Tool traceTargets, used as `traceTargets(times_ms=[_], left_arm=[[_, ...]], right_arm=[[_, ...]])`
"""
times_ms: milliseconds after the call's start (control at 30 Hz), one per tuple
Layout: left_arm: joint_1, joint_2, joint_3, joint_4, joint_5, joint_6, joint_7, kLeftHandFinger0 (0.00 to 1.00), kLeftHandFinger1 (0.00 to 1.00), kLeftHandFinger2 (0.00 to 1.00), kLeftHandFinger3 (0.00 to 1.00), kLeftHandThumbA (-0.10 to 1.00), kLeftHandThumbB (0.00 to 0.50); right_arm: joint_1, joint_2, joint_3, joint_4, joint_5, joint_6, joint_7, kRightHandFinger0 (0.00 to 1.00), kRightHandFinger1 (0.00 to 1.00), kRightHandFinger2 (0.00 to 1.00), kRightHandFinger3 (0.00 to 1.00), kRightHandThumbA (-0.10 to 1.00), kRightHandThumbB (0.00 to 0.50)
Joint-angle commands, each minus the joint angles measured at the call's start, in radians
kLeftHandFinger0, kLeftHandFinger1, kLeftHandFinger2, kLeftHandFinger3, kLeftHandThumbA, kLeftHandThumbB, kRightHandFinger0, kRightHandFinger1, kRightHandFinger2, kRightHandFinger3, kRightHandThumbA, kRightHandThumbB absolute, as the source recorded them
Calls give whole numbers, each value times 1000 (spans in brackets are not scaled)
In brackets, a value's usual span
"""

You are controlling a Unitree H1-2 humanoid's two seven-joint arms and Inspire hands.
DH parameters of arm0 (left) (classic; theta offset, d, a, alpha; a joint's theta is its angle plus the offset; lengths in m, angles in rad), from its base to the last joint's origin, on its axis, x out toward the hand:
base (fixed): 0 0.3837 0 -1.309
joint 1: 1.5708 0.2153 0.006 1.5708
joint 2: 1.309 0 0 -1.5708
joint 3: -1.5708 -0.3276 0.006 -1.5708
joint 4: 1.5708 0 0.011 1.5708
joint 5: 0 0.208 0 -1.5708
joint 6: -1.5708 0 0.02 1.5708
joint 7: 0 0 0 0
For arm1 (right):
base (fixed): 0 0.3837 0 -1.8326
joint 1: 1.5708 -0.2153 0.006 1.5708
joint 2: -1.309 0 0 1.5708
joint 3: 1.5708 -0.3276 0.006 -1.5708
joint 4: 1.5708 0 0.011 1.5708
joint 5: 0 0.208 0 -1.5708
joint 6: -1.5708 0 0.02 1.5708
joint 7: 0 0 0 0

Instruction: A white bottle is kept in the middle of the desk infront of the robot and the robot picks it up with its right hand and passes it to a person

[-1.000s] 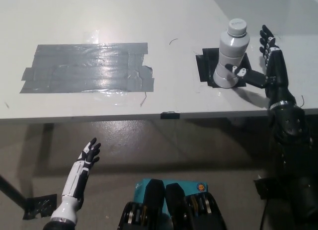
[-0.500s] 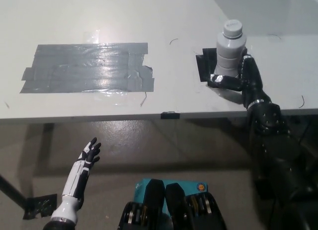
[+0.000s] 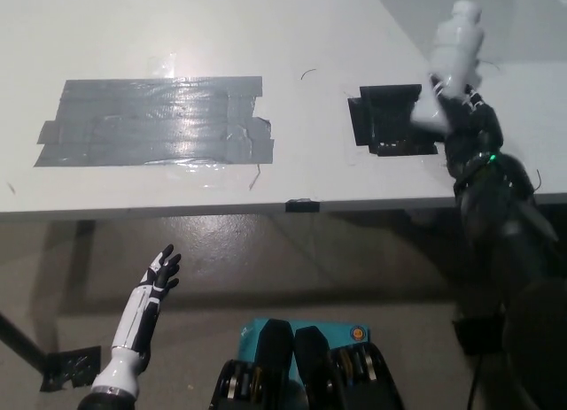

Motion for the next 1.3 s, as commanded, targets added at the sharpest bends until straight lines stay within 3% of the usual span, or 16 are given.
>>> traceTargets(times_ms=[0,133,300,367,400,467,500,533,600,667,700,733,800,933,1100,1267], left_arm=[[-36,11,-4,-34,-5,-36,-9,1000,1000,1000,1000,1000,128],[-41,12,-11,-32,2,-33,-11,1000,1000,1000,1000,1000,106],[-38,9,-8,-39,-5,-30,-9,1000,1000,1000,1000,1000,118],[-37,9,-7,-41,-6,-29,-9,1000,1000,1000,1000,1000,115],[-38,10,-8,-41,-2,-30,-8,1000,1000,1000,1000,1000,115],[-39,10,-8,-43,-1,-27,-7,1000,1000,1000,1000,1000,119],[-41,12,-9,-43,-1,-29,-8,1000,1000,1000,1000,1000,112],[-43,14,-8,-45,-3,-22,-11,1000,1000,1000,1000,1000,116],[-48,15,-7,-44,-6,-21,-13,1000,1000,1000,1000,1000,114],[-51,20,-9,-38,4,-22,-10,1000,1000,1000,1000,1000,119],[-52,20,-9,-37,2,-22,-11,1000,1000,1000,1000,1000,115],[-52,18,-7,-33,-7,-27,-15,1000,1000,1000,1000,1000,111],[-52,17,-7,-30,-6,-25,-13,1000,1000,1000,1000,1000,111],[-40,12,-8,-34,-8,-21,-14,1000,1000,1000,1000,1000,120],[-36,20,-16,-31,10,-29,-11,1000,1000,1000,1000,1000,109],[-38,21,-19,-37,8,-17,-14,1000,1000,1000,1000,1000,94]], right_arm=[[-120,-14,-42,6,111,37,-30,0,0,248,411,-100,213],[-129,-2,-14,-21,100,6,2,0,59,413,347,-100,207],[-135,15,31,-54,86,-12,11,0,115,499,233,-100,179],[-134,21,39,-71,94,-13,11,0,142,536,388,-100,182],[-132,23,49,-84,92,-21,17,0,158,554,380,-100,177],[-129,26,78,-101,72,-24,8,1,241,646,330,-100,172],[-125,28,108,-117,49,-27,-2,16,274,650,162,-100,261],[-109,33,167,-155,0,-42,22,30,309,677,36,-100,174],[-79,43,261,-241,-55,-36,58,83,398,746,5,-100,180],[-39,49,372,-359,-114,8,87,146,510,813,205,-100,178],[-19,47,431,-410,-147,20,105,170,533,807,279,-100,176],[9,39,510,-473,-194,24,133,170,528,765,434,-100,175],[42,33,585,-538,-231,23,153,217,542,753,562,-100,171],[100,24,719,-621,-282,64,160,102,469,766,797,-100,131],[131,15,791,-622,-307,101,136,122,540,872,891,-100,88],[145,13,809,-590,-318,85,125,168,621,887,883,-100,84]])
